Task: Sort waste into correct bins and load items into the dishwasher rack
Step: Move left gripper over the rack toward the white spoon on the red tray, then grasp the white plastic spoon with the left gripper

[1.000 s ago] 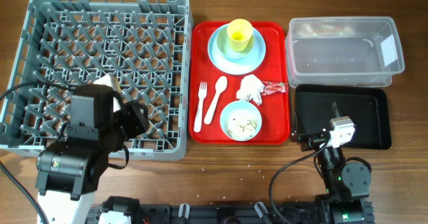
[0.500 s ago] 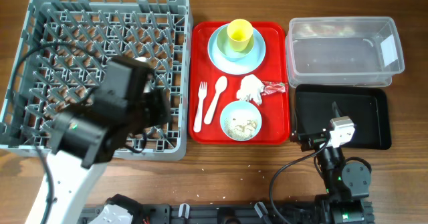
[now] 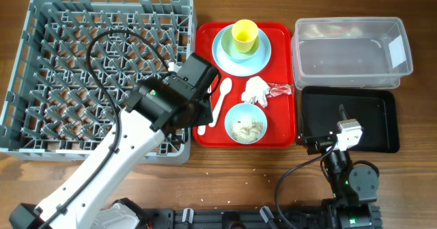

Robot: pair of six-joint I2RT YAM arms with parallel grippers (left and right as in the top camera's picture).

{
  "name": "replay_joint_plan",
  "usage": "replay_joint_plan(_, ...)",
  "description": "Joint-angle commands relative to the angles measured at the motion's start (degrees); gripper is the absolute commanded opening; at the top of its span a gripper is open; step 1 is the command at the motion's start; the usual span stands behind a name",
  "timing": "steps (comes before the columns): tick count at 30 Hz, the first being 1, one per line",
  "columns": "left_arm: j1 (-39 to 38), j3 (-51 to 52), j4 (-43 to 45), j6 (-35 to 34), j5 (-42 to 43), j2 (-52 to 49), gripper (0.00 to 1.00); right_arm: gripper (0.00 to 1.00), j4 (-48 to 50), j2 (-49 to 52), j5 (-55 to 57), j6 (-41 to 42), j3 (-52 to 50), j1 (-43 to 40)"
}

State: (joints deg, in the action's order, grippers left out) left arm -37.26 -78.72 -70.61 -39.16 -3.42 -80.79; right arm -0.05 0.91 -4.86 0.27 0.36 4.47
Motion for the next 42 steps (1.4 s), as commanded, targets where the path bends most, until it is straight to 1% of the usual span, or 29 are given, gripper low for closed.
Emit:
replay_joint_plan(1, -0.6, 0.1, 1.2, -2.1, -1.6, -0.2, 0.34, 1.00, 0.2, -0.3, 0.5, -0.3, -0.1, 0.2)
replay_joint_plan(6, -3.3, 2.7, 6.2, -2.1, -1.6, -1.2, 0.34, 1.00, 0.2, -0.3, 0.5, -0.3, -0.1, 0.2)
replay_joint_plan(12, -8.0, 6.1, 14.2, -2.0, -2.1, -6.6, 0.33, 1.00, 0.2, -0.3, 0.5, -0.3, -0.1, 0.2)
replay_joint_plan(13, -8.6, 6.1, 15.5, -2.0, -3.0, -7.7, 0.31, 0.99, 0.2, -0.3, 0.5, -0.3, -0.1, 0.2)
replay_joint_plan(17, -9.5, 6.1, 20.5, -2.0, -3.2, -11.6, 0.15, 1.00, 0.2, -0.3, 0.5, -0.2, -0.1, 0.2)
replay_joint_plan(19, -9.5, 6.1, 22.0, -2.0, -2.8, -13.0, 0.09, 1.00, 0.2, -0.3, 0.5, -0.3, -0.1, 0.2)
replay_joint_plan(21, -10.7, 6.1, 24.8, -1.6, 0.7, -14.9, 0.10, 1.00, 0.2, -0.3, 0.5, -0.3, -0.1, 0.2)
replay_joint_plan(24, -13.9, 6.1, 29.2, -1.6, -0.1, -18.1, 0.10, 1.00, 0.2, -0.3, 0.5, -0.3, -0.1, 0.2)
replay_joint_plan(28, -17.9, 6.1, 37.3, -1.6, -0.1, -24.4, 0.11, 1.00, 0.2, -0.3, 0.5, -0.3, -0.1, 0.2)
replay_joint_plan(32, -18.9, 6.1, 40.1, -1.6, -0.7, -27.3, 0.15, 1.00, 0.2, -0.3, 0.5, -0.3, -0.1, 0.2)
replay_joint_plan(38, -20.0, 6.1, 40.2, -1.6, -0.7, -30.3, 0.15, 1.00, 0.2, -0.3, 0.5, -0.3, -0.1, 0.2)
replay_joint_plan(41, -20.5, 6.1, 40.1, -1.6, -0.7, -31.8, 0.10, 1.00, 0.2, -0.3, 0.5, -0.3, -0.1, 0.2)
replay_joint_plan(42, -20.5, 6.1, 40.0, -1.6, -0.9, -31.8, 0.04, 1.00, 0.2, -0.3, 0.5, -0.3, -0.1, 0.2)
